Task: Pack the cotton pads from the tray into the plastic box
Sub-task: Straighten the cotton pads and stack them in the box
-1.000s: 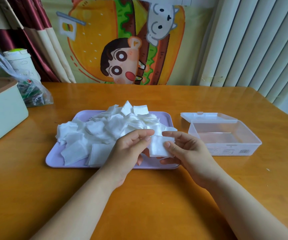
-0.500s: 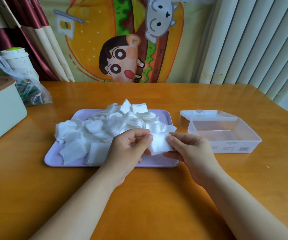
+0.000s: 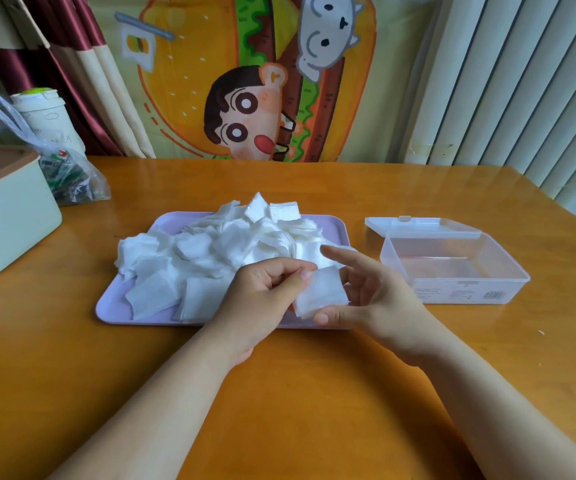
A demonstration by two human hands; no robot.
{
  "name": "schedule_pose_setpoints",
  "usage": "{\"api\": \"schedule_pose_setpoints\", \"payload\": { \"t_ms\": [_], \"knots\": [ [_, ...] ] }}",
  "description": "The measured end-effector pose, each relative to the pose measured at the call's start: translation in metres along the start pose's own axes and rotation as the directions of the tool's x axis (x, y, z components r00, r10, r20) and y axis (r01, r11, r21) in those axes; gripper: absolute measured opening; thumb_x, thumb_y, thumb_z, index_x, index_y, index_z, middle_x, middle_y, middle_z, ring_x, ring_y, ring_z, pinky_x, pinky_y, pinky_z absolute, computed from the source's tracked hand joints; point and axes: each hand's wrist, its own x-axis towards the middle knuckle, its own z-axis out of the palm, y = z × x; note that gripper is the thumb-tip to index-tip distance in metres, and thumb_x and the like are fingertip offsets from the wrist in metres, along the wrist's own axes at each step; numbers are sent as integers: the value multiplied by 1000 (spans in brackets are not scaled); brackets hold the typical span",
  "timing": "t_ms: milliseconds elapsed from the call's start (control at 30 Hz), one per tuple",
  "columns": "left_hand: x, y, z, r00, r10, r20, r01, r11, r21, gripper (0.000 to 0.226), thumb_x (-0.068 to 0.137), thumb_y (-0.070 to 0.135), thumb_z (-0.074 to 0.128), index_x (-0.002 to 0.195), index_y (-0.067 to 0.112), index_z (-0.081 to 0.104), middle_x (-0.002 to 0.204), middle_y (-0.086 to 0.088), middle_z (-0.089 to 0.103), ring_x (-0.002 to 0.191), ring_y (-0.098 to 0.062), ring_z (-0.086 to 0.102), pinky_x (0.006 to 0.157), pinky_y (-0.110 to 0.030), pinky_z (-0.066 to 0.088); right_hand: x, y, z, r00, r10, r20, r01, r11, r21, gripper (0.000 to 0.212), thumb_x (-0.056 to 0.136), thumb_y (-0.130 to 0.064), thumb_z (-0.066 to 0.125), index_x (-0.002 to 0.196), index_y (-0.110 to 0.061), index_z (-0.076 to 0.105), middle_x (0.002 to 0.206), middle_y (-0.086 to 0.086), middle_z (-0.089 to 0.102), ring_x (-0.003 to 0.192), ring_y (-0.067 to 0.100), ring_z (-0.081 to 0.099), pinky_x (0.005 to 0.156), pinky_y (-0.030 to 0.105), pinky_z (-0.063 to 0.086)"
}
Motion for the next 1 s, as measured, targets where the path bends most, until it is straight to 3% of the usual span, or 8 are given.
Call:
{"api": "schedule_pose_setpoints", "payload": {
  "t_ms": [100,267,400,567,733,833,933,1000],
  "knots": [
    [0,1,0,1000,-11,22,11,1000,9,16,101,23,67,108,26,81,67,17,63,67,-1,58,72,-23,46,0,-1,1,999,-2,-43,2,1000,3,66,73,9,87,132,-12,65,70,-17,68,65,7,66,69,20,57],
    [-1,3,-4,1000,30,6,-30,999,39,20,98,16,71,106,31,81,91,-9,75,83,-15,67,72,-34,57,0,-1,2,997,34,-62,-31,998,54,56,70,-3,90,122,-10,71,93,9,81,78,21,76,76,32,64],
    [0,3,-3,996,87,-33,-84,994,74,19,94,16,76,108,30,79,91,3,77,86,-11,72,71,-27,57,-1,-2,6,996,32,-84,-26,997,73,37,82,-17,84,116,-7,75,89,8,80,76,26,76,72,35,64],
    [0,8,-13,986,145,-86,-129,977,172,19,98,17,71,114,26,76,91,7,78,79,-8,74,72,-26,58,4,9,10,963,15,-268,-4,999,40,12,90,-7,81,101,-8,76,80,13,73,68,23,71,62,35,60],
    [6,-3,-40,974,192,-124,-46,696,716,28,94,28,71,122,28,71,103,17,64,89,-4,65,88,-33,58,7,18,9,910,-39,-413,42,999,-3,38,88,-3,81,116,-27,73,80,0,65,72,16,60,67,23,52],
    [5,-3,-36,985,159,-68,-43,604,796,40,94,31,70,133,26,64,121,13,53,100,-11,62,94,-35,54,8,20,8,901,-74,-428,33,994,-104,35,88,-10,82,118,-28,74,82,-22,71,77,4,65,76,23,53],
    [7,-3,-33,986,155,-63,-31,544,838,41,94,36,68,134,25,61,130,9,49,114,-17,59,98,-36,52,8,21,9,898,-119,-423,31,978,-208,14,91,-14,78,100,-25,76,96,-15,78,93,4,72,81,25,56],
    [8,-5,-31,985,165,-46,-52,547,835,27,94,33,69,120,27,65,122,11,52,111,-16,58,95,-37,52,10,25,9,896,-119,-428,22,974,-224,9,91,-14,77,91,-22,72,88,-12,75,83,5,69,75,25,52]
  ]
}}
